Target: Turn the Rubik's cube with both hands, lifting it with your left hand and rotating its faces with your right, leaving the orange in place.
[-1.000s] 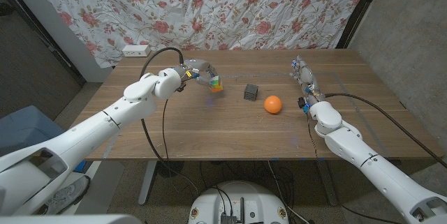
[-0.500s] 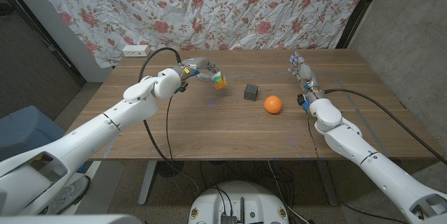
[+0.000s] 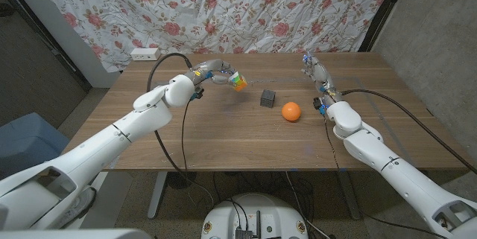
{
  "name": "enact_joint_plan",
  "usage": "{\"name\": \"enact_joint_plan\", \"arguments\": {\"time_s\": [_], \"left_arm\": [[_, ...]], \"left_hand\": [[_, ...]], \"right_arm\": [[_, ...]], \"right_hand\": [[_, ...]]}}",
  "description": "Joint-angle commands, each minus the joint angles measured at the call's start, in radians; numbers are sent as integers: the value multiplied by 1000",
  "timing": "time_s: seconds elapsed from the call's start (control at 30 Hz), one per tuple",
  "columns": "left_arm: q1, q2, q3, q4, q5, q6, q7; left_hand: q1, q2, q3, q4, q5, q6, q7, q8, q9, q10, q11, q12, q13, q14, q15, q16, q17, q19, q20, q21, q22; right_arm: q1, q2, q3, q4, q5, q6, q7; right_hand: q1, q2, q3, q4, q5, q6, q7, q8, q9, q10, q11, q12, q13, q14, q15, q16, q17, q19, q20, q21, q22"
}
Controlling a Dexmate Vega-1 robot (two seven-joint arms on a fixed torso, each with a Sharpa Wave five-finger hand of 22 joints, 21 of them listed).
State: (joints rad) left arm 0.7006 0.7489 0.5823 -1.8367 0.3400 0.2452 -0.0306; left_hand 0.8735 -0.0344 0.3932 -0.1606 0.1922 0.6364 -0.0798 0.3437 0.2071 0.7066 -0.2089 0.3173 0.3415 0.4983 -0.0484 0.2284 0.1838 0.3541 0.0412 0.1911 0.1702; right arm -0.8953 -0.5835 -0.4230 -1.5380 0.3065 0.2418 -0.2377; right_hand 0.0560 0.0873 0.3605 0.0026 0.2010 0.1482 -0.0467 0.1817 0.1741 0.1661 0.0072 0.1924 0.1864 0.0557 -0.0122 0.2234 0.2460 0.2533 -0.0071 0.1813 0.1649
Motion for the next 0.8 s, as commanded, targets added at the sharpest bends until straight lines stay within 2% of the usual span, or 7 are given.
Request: {"name": "enact_joint_plan", "arguments": {"time_s": [0.03,0.33,0.37,0.43,0.57,0.8], "left_arm": [[26,-25,-27,-4,-136,4,68],[38,-38,-37,5,-213,-10,112],[39,-39,-38,5,-220,-8,116],[42,-45,-41,10,-232,-14,133],[46,-59,-45,19,-263,-20,156],[50,-87,-44,39,-308,-45,193]], "left_hand": [[-9,-1,-6,-1,7,2,5,-3,3,-2,-1,-5,3,-8,-122,-7,1,0,-3,-1,2],[-11,1,-8,-1,7,0,10,-5,3,-1,2,-8,6,-9,-121,-8,0,-5,-1,-2,2],[-12,1,-9,-1,7,1,11,-5,3,-1,3,-8,6,-9,-120,-8,0,-6,-2,-2,2],[-12,1,-9,0,7,1,12,-5,3,-1,4,-8,7,-9,-120,-9,0,-8,0,-3,3],[-14,3,-10,0,7,3,14,-5,3,-1,4,-10,8,-9,-121,-9,0,-12,3,-4,3],[-16,4,-12,0,7,4,17,-6,2,1,5,-10,10,-8,-121,-9,0,-13,4,-4,3]], "right_arm": [[28,-12,-26,8,-69,7,14],[38,-33,-42,-45,-155,-59,-25],[37,-34,-41,-51,-159,-66,-30],[35,-32,-40,-55,-166,-66,-40],[32,-34,-42,-76,-191,-86,-60],[28,-47,-51,-133,-253,-160,-93]], "right_hand": [[24,3,7,-20,2,7,-13,11,2,13,-3,4,1,7,-1,0,-2,9,3,6,2],[58,-3,19,-54,-1,16,-45,12,3,14,-6,4,1,7,-1,-3,-9,9,5,6,2],[68,-2,24,-63,-1,18,-59,12,3,14,-9,4,1,10,15,-2,-10,11,10,7,2],[75,-1,26,-71,-2,16,-75,11,3,15,-12,4,2,13,23,-1,-11,14,14,8,2],[80,1,28,-77,-3,20,-94,11,3,17,-10,4,2,13,24,-1,-11,17,17,9,3],[83,3,29,-81,-5,22,-102,11,4,17,-6,4,2,13,29,0,-10,15,20,8,3]]}}
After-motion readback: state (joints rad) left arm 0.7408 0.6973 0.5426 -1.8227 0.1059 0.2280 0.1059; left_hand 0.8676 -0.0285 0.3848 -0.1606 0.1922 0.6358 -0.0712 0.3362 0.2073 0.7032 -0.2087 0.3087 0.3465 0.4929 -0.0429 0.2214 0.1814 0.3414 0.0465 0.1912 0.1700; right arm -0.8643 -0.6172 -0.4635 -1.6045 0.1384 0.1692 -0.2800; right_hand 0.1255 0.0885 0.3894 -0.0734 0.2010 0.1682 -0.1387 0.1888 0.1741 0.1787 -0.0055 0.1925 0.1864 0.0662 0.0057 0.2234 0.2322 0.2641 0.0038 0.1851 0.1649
